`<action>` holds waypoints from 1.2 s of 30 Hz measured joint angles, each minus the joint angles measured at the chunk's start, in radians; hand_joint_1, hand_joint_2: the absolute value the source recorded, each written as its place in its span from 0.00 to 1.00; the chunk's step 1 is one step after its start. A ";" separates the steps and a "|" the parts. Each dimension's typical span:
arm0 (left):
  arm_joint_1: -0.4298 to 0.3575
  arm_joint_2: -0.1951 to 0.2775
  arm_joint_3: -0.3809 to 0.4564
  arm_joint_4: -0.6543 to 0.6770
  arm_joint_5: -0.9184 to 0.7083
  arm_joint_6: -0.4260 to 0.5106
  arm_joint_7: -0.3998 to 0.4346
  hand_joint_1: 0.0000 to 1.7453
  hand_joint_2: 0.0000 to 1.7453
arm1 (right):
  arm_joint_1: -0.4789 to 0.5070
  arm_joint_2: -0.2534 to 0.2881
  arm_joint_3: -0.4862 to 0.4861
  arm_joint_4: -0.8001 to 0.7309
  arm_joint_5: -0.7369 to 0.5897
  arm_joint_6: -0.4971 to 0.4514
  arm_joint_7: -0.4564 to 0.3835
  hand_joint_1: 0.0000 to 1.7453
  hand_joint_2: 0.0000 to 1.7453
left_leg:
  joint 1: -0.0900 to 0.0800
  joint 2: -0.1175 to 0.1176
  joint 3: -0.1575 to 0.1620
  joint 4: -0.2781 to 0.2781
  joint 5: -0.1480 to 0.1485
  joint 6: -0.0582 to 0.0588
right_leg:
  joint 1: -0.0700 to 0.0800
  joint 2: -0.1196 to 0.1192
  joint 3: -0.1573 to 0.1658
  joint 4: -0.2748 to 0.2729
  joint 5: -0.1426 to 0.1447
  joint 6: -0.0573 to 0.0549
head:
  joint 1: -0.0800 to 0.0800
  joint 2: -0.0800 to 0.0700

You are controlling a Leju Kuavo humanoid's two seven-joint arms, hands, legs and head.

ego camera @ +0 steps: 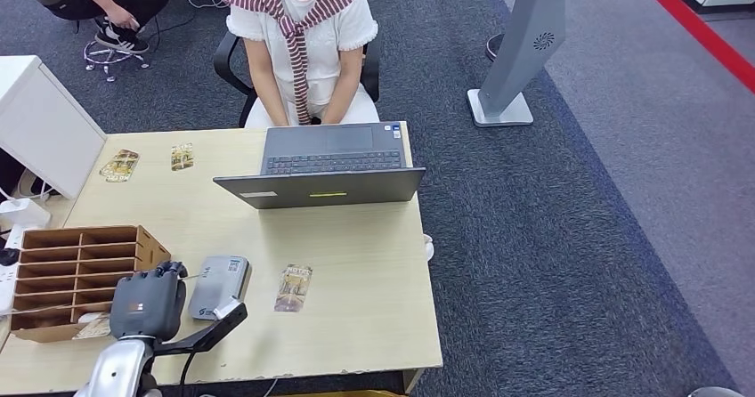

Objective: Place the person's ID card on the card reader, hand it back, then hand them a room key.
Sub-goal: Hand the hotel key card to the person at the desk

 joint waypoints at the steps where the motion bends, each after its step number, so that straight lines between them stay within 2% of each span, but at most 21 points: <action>1: -0.003 -0.002 0.000 0.000 -0.002 0.005 -0.002 1.00 1.00 | 0.000 0.000 0.000 0.000 0.002 0.000 0.000 0.00 0.00 | 0.000 0.000 0.000 0.000 0.000 0.000 | 0.000 0.000 0.000 0.000 0.000 0.000 | 0.000 0.000; 12: -0.027 -0.015 0.000 -0.001 -0.003 -0.007 -0.010 1.00 1.00 | 0.000 0.002 -0.001 0.000 0.006 0.002 -0.001 0.00 0.00 | 0.000 0.000 0.000 0.000 0.000 0.000 | 0.000 0.000 0.000 0.000 0.000 0.000 | 0.000 0.000; 25: -0.034 0.003 -0.002 0.038 0.027 -0.139 -0.010 1.00 1.00 | -0.001 0.003 -0.001 0.000 0.023 0.009 0.000 0.00 0.00 | 0.000 0.000 0.000 0.000 0.000 0.000 | 0.000 0.000 0.000 0.000 0.000 0.000 | 0.000 0.000; 36: -0.054 0.015 -0.007 0.063 0.037 -0.138 -0.010 1.00 1.00 | -0.001 0.003 -0.002 0.000 0.025 0.009 -0.002 0.00 0.00 | 0.000 0.000 0.000 0.000 0.000 0.000 | 0.000 0.000 0.000 0.000 0.000 0.000 | 0.000 0.000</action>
